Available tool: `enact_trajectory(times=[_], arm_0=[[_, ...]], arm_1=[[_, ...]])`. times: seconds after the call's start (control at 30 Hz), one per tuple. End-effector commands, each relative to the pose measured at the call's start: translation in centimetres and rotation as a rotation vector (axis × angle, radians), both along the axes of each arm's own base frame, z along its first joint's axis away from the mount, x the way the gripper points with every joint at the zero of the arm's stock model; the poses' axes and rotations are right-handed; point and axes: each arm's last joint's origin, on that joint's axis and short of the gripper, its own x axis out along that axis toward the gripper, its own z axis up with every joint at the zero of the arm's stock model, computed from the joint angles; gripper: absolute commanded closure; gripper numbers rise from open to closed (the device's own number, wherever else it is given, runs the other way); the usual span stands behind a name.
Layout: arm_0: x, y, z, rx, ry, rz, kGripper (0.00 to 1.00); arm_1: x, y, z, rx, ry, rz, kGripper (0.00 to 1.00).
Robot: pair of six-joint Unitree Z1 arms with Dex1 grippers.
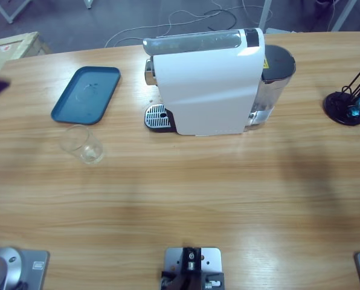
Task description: Pour coffee
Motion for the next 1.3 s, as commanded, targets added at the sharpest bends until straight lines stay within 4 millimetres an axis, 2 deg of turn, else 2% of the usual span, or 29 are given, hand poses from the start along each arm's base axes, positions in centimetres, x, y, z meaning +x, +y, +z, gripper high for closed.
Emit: enact_trajectory(times=[0.03,0.13,0.27,0.37,0.43,0.5,0.9,0.93,0.97,1.0,1.07,1.1,1.13,1.3], arm_0=[[8.9,-6.2,-1.9,-0.12,0.366,0.048,0.0],[12.0,-8.1,-3.4,-0.248,0.461,0.089,0.0],[16.0,-10.4,-4.2,-0.465,0.556,0.022,0.0],[17.8,-11.3,-5.1,-0.491,0.574,0.026,0.025],[18.3,-11.6,-5.5,-0.488,0.584,0.026,0.052],[18.5,-11.7,-5.7,-0.487,0.589,0.028,0.15],[18.2,-13.2,-8.0,-0.471,0.706,-0.045,0.156],[18.2,-13.2,-8.0,-0.472,0.712,-0.051,0.209],[18.2,-13.2,-8.1,-0.472,0.713,-0.052,0.328],[18.2,-13.2,-8.0,-0.473,0.712,-0.052,0.463],[18.1,-13.2,-7.9,-0.473,0.707,-0.054,0.816],[18.1,-13.1,-7.8,-0.474,0.705,-0.054,0.953],[18.1,-13.1,-7.8,-0.475,0.704,-0.055,1.0],[17.9,-13.1,-8.0,-0.472,0.714,-0.055,1.0]], arm_1=[[0.2,0.3,-0.6,-0.016,0.016,0.02,0.0],[0.3,0.4,-0.7,-0.015,0.015,0.02,0.0],[0.4,0.5,-0.8,-0.02,0.02,0.019,0.0],[0.4,0.4,-0.8,-0.019,0.016,0.019,0.0],[0.4,0.4,-0.8,-0.02,0.015,0.018,0.0],[0.4,0.4,-0.8,-0.023,0.013,0.015,0.0],[0.4,0.4,-0.9,-0.025,0.01,0.014,0.0],[0.4,0.4,-0.9,-0.025,0.01,0.015,0.0],[0.4,0.4,-0.9,-0.025,0.01,0.015,0.0],[0.4,0.4,-0.9,-0.025,0.01,0.014,0.0],[0.4,0.4,-0.9,-0.025,0.01,0.014,0.0],[0.4,0.4,-0.9,-0.025,0.01,0.015,0.0],[0.4,0.4,-0.9,-0.026,0.01,0.015,0.0],[0.5,0.5,-0.9,-0.025,0.011,0.016,0.0]])
